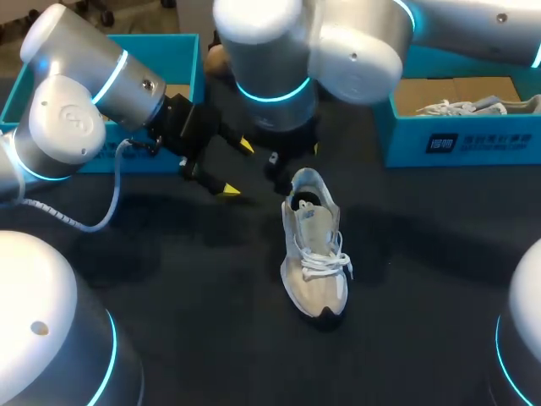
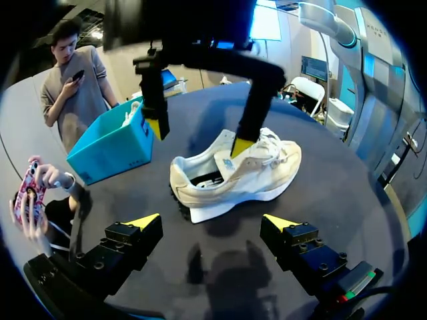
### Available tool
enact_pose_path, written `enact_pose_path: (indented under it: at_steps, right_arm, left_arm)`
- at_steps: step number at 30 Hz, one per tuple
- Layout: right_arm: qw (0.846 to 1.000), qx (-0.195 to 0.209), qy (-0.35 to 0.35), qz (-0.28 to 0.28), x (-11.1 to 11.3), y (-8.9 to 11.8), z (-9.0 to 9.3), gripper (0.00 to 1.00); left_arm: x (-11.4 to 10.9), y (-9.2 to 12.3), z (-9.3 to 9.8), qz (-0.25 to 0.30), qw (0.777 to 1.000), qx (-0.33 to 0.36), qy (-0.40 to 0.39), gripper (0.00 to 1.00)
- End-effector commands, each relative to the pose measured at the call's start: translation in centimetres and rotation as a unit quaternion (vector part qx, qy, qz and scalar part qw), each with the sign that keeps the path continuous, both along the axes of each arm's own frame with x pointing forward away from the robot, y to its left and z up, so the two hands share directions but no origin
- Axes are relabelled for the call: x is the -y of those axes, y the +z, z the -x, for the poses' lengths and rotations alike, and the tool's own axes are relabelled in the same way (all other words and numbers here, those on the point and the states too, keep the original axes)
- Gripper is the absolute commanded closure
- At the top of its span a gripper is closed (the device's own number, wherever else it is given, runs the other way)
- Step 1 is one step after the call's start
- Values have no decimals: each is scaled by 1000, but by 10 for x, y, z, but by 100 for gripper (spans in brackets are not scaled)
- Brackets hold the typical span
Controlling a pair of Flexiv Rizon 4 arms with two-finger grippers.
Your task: Take the shoe out of the shoebox, open the shoe tongue, remove and reinsert the insole, then place the shoe into the shoebox
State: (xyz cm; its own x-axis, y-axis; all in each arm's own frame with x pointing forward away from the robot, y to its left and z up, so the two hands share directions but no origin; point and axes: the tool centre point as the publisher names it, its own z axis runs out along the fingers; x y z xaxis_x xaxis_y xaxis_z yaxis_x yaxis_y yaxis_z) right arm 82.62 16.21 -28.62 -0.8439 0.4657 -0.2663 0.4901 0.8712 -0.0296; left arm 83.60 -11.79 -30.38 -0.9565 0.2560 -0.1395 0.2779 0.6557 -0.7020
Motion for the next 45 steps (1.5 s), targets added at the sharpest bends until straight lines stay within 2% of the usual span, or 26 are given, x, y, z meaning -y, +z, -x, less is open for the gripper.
enact_pose_path:
  at_steps: [1, 8, 14, 25, 27, 28, 29, 32, 34, 36, 45]
  right_arm:
    - [1000, -9, 13, -14, 9, -12, -15, 0]
    - [997, -3, 75, -3, 12, -27, -33, 0]
    - [992, -15, 123, -3, 16, -46, -41, 0]
    - [986, -32, 162, -9, 20, -83, -51, 0]
    - [986, -36, 162, -10, 24, -88, -53, 17]
    - [986, -37, 164, -11, 24, -89, -54, 44]
    - [985, -38, 165, -12, 25, -91, -55, 55]
    - [984, -39, 171, -16, 27, -95, -56, 60]
    - [984, -42, 173, -17, 29, -96, -57, 77]
    - [983, -45, 177, -15, 29, -97, -57, 100]
    - [987, -35, 157, -14, 32, -99, -51, 100]
  left_arm:
    - [0, 0, 0, -1, 1000, 0, 0, 0]
    - [0, 0, 0, -1, 1000, 0, 0, 0]
    - [0, 0, 0, -1, 1000, 0, 0, 0]
    - [0, 0, 0, -1, 1000, 0, 0, 0]
    - [0, 0, 0, -1, 1000, 0, 0, 0]
    - [0, 0, 0, -1, 1000, 0, 0, 0]
    - [0, 0, 0, -1, 1000, 0, 0, 0]
    - [0, 0, 0, -1, 1000, 0, 0, 0]
    - [0, 0, 0, -1, 1000, 0, 0, 0]
    - [0, 0, 0, -1, 1000, 0, 0, 0]
    - [0, 0, 0, -1, 1000, 0, 0, 0]
